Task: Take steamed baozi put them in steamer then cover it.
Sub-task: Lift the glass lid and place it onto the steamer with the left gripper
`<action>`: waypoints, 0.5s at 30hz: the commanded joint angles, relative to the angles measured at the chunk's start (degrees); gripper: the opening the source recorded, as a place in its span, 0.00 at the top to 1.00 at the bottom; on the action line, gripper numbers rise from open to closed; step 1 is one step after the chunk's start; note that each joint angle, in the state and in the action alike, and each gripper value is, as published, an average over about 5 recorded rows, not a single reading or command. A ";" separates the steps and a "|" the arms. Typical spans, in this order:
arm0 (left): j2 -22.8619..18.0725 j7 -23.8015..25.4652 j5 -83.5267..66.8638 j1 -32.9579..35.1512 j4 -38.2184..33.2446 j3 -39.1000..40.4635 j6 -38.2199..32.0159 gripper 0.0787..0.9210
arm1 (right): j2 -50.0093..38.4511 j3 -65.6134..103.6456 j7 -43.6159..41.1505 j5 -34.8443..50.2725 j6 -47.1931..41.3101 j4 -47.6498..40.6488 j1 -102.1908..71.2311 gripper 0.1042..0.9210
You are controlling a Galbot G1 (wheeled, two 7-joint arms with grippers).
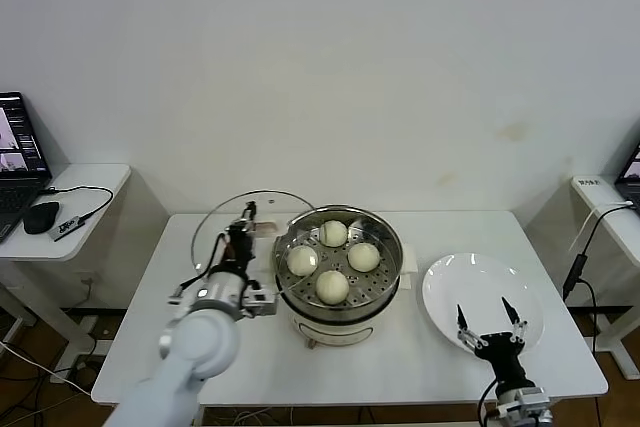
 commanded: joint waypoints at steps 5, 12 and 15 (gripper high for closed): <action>-13.42 5.86 9.53 -5.75 5.14 8.73 4.10 0.92 | 1.23 -0.73 0.09 -3.18 0.14 -0.75 0.42 0.12; -17.13 4.76 12.33 -5.43 8.42 9.62 3.58 0.92 | 1.21 -0.65 0.08 -3.50 0.30 -0.74 0.23 0.12; -18.39 4.50 13.11 -5.42 9.49 9.98 3.46 0.92 | 1.22 -0.68 0.07 -3.55 0.37 -0.94 0.23 0.12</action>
